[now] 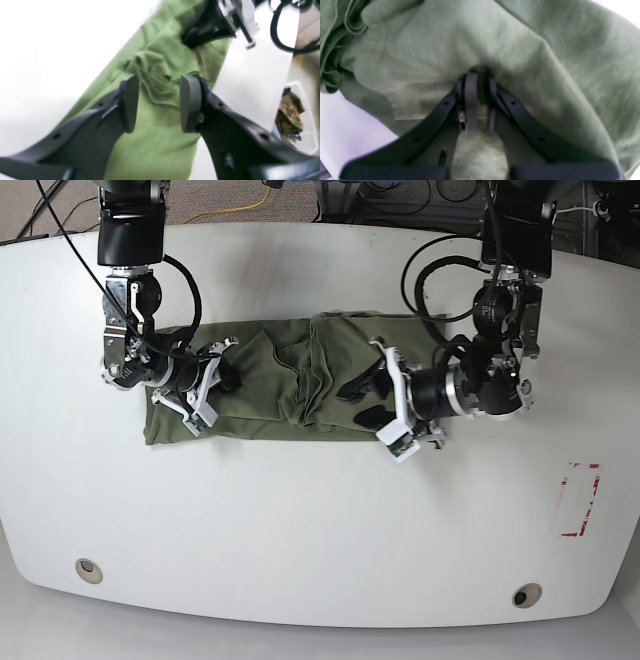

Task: Layout the t-shirt on the table in an organized manner, then fold the t-shirt properly
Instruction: 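Release and move the left gripper to the folded edge of the strip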

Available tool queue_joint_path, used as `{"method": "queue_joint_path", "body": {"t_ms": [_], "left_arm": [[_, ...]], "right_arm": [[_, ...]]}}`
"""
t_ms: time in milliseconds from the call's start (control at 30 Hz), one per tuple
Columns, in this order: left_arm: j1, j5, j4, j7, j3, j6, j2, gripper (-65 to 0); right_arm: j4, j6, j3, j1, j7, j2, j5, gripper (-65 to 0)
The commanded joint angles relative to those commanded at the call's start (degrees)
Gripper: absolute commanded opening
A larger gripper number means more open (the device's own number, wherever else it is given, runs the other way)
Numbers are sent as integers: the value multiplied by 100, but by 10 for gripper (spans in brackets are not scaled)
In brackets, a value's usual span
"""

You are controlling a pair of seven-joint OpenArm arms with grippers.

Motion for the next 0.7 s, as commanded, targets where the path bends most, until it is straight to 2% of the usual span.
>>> {"method": "queue_joint_path", "body": {"t_ms": [167, 267, 367, 500, 567, 667, 700], "left_arm": [[44, 9, -18, -9, -44, 0, -404, -397], [44, 26, -44, -26, -44, 0, -519, -397], [62, 316, -132, -79, -44, 0, -536, -397], [62, 800, -580, -440, 0, 0, -527, -404], [62, 879, -721, -563, 0, 0, -527, -446], [62, 949, -1029, -721, 9, 0, -519, -594], [62, 949, -1081, -738, 26, 0, -519, -603]], "right_arm": [[0, 0, 0, 0, 0, -18, 0, -595], [0, 0, 0, 0, 9, -18, 0, -595], [0, 0, 0, 0, 9, -9, 0, -595], [0, 0, -9, 0, 9, -26, 0, -595], [0, 0, -9, 0, 9, -26, 0, -595], [0, 0, -9, 0, 9, -26, 0, -595], [0, 0, -9, 0, 9, -26, 0, -595]]}}
